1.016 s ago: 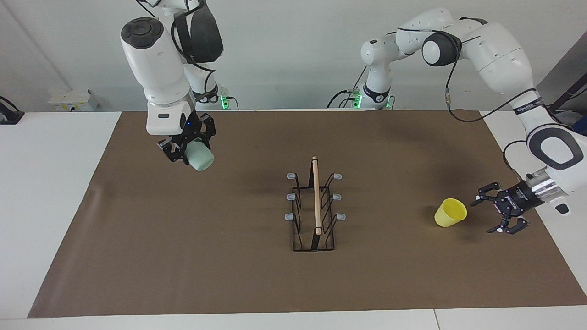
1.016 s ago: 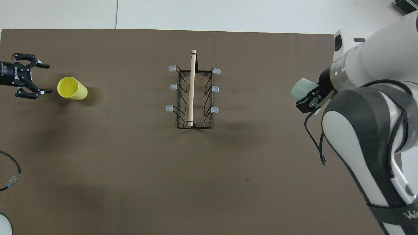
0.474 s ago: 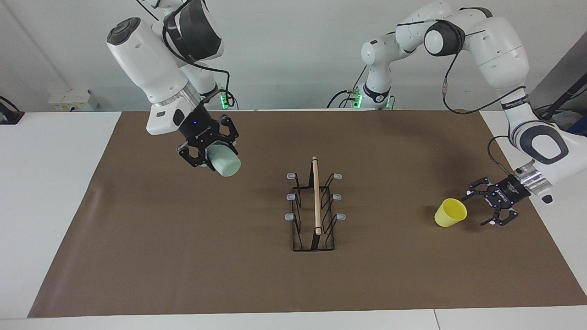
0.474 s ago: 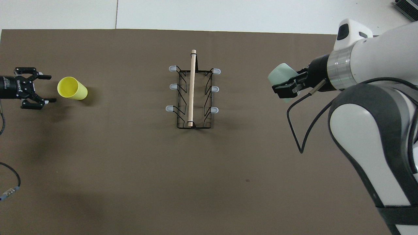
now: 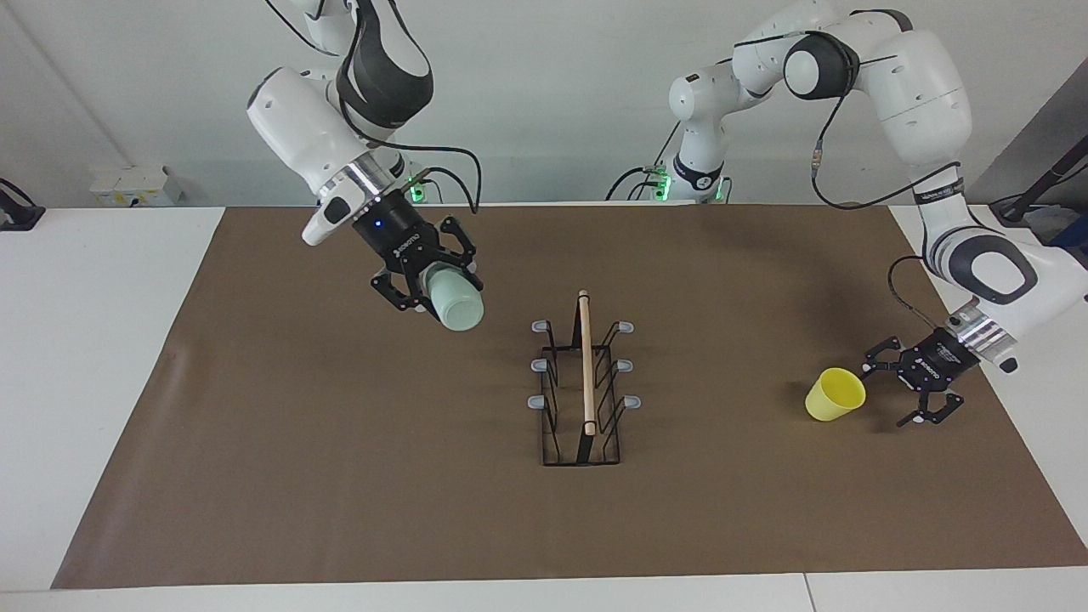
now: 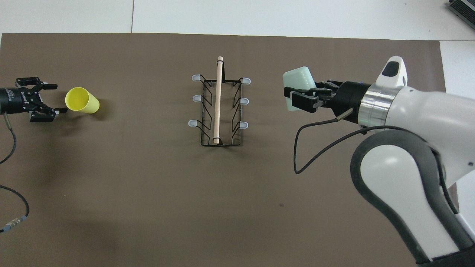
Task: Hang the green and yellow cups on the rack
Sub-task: 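Carry the green cup to the rack while the left gripper grasps the yellow cup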
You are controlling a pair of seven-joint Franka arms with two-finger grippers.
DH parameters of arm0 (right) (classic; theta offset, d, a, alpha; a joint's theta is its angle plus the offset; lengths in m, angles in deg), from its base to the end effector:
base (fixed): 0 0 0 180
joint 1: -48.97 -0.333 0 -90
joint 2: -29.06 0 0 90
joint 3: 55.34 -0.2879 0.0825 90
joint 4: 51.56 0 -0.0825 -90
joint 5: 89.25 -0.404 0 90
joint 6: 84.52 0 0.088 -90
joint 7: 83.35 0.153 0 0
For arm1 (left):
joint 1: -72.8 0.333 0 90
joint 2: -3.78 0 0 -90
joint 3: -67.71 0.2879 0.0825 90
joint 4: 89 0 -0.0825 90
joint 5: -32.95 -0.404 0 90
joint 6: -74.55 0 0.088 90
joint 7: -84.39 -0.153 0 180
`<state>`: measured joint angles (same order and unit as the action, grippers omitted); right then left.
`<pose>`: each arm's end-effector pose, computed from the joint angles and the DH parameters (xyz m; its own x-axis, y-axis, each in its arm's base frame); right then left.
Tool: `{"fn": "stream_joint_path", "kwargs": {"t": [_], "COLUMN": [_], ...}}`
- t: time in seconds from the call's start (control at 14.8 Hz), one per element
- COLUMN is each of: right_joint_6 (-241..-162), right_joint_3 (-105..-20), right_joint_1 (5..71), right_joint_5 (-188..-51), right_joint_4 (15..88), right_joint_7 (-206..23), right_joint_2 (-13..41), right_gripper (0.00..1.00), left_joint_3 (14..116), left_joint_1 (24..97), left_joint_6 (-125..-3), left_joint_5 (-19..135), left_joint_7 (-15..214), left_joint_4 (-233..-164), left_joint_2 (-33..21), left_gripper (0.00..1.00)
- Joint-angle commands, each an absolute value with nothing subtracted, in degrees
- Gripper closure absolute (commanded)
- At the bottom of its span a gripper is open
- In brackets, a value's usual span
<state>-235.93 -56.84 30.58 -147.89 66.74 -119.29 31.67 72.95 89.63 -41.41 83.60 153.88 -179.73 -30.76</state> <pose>0.5927 0.2109 0.4490 0.7858 -0.0357 0.6174 0.3588 -0.7869 -0.5021 0.6708 0.1836 0.2194 -0.3662 0.6597 -0.6562 0.8921 0.4496 -0.0459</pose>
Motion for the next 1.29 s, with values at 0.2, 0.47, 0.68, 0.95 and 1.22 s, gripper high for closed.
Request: {"fn": "stream_joint_path", "kwargs": {"t": [0.2, 0.47, 0.68, 0.95, 1.22], "right_joint_6": [-245.62, -240.73, -235.09, -230.16, -228.40], "right_joint_3": [-56.83, -56.83, -56.83, -56.83, -56.83], "right_joint_1": [24.37, 24.01, 24.01, 23.75, 22.87], "right_joint_5": [-191.38, -224.71, -230.66, -239.51, -243.49], "right_joint_4": [74.48, 74.57, 75.10, 74.92, 75.01], "right_joint_7": [-155.06, -195.14, -206.64, -219.28, -228.43], "right_joint_2": [35.57, 30.57, 27.58, 25.46, 25.37], "right_gripper": [1.00, 1.00, 1.00, 1.00, 1.00], "left_joint_3": [72.63, 72.55, 72.63, 72.54, 72.55], "left_joint_1": [89.15, 88.98, 88.10, 87.04, 85.81], "left_joint_6": [-39.90, -39.10, -39.19, -39.09, -40.15], "left_joint_5": [86.20, 86.74, 89.02, 90.51, 92.35], "left_joint_7": [147.69, 144.27, 141.96, 141.88, 139.15], "left_joint_4": [-183.05, -184.89, -186.83, -188.22, -189.99], "left_joint_2": [-28.12, -27.25, -26.63, -26.45, -25.93], "left_gripper": [0.00, 0.00, 0.02, 0.00, 0.00]}}
